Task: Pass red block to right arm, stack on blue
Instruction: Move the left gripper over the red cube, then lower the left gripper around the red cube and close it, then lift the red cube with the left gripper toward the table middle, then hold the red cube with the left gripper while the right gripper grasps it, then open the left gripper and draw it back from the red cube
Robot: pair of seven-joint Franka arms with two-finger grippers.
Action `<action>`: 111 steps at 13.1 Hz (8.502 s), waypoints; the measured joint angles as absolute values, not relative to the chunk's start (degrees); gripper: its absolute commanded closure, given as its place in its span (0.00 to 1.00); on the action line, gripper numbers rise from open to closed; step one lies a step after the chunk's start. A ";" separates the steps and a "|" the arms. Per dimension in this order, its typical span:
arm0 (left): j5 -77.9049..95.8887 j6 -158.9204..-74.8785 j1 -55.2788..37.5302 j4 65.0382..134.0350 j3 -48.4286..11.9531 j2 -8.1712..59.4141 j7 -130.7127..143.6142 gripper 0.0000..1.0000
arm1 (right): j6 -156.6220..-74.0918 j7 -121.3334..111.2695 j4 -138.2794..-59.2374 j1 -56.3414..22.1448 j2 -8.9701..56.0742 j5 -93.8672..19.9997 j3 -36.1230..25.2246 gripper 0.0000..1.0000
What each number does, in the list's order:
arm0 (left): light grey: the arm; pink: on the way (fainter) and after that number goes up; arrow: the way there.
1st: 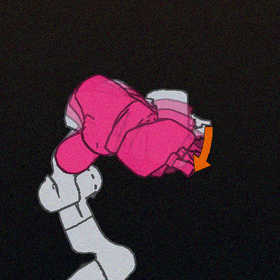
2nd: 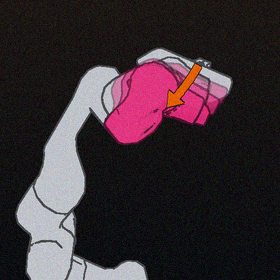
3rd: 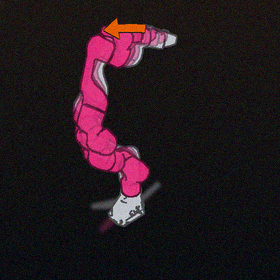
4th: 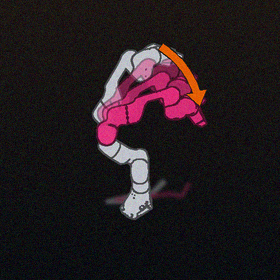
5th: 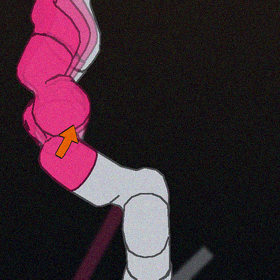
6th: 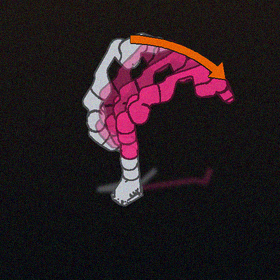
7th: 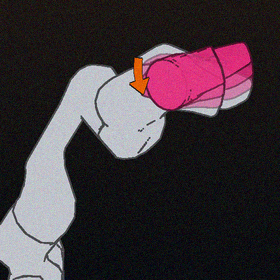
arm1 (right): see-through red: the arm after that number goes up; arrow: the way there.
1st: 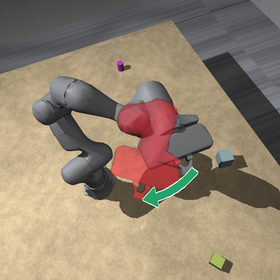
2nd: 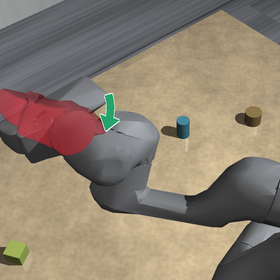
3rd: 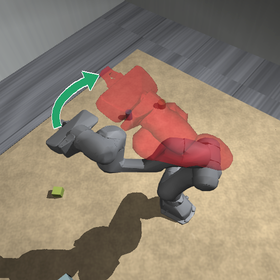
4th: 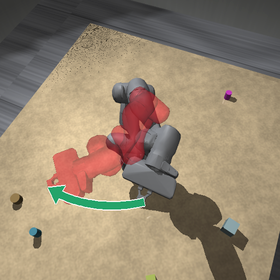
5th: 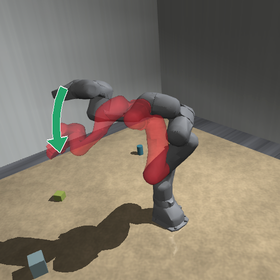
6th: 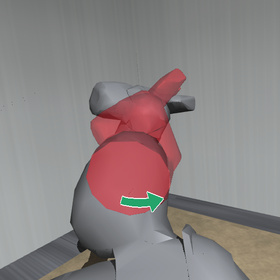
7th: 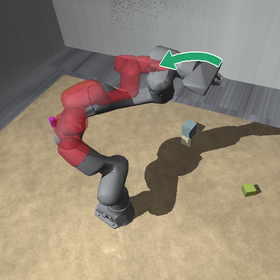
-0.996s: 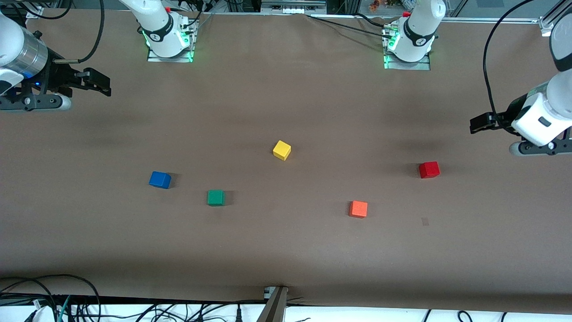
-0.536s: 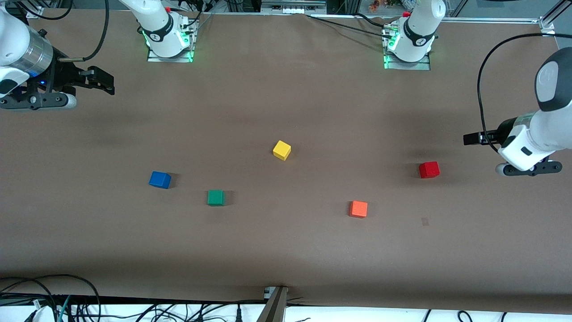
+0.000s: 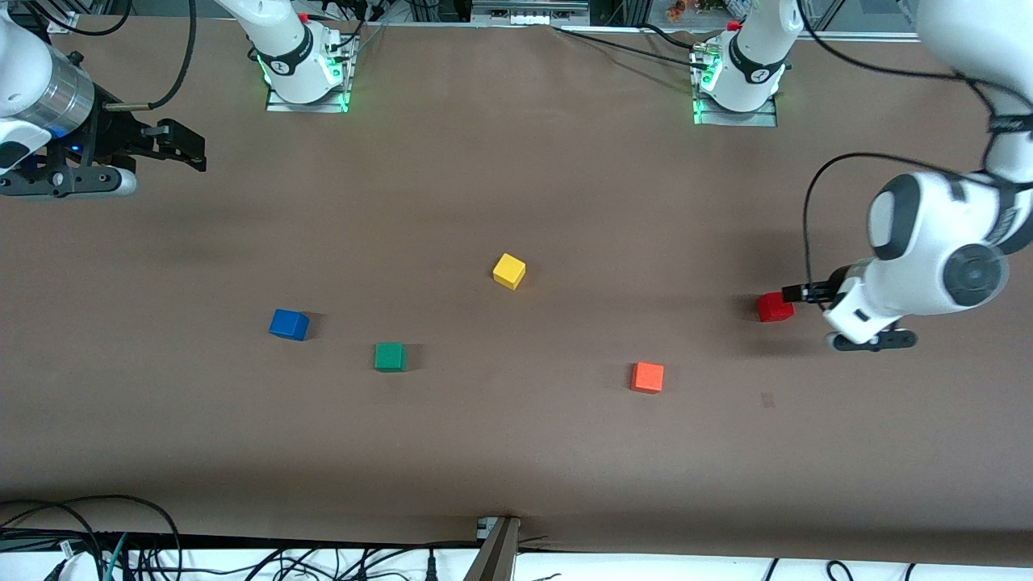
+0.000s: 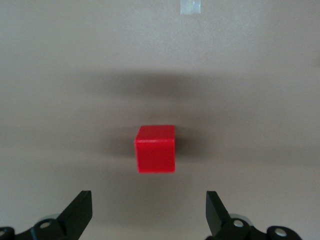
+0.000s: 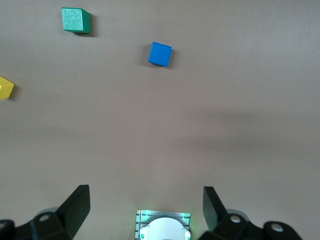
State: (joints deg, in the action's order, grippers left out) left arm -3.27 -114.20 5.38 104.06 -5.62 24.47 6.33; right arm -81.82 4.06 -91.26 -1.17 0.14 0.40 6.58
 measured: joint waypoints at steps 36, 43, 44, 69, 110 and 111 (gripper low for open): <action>10.40 -108.36 5.61 84.57 -13.67 29.30 -43.79 1.00 | -81.76 4.08 -91.26 -1.15 0.15 0.40 6.57 0.00; 39.91 -107.04 8.69 84.48 -13.60 34.59 -76.71 1.00 | -81.74 4.10 -91.27 -1.14 0.15 0.40 6.57 0.00; 41.80 -106.65 8.57 84.22 -13.80 35.12 -79.72 1.00 | -81.73 4.10 -91.27 -1.14 0.15 0.40 6.57 0.00; 86.67 -129.95 -18.98 74.67 -22.89 44.97 -101.97 1.00 | -87.86 -1.91 -100.25 1.97 15.91 -56.41 2.62 0.00; 82.75 -130.35 -13.34 72.12 -22.18 44.49 -98.55 0.00 | -108.56 -8.19 -102.91 -6.63 20.01 -68.30 6.70 0.77; 78.20 -128.14 -11.46 72.09 -22.13 44.01 -98.37 0.00 | -108.67 -8.15 -102.55 -6.60 20.01 -63.28 6.59 0.77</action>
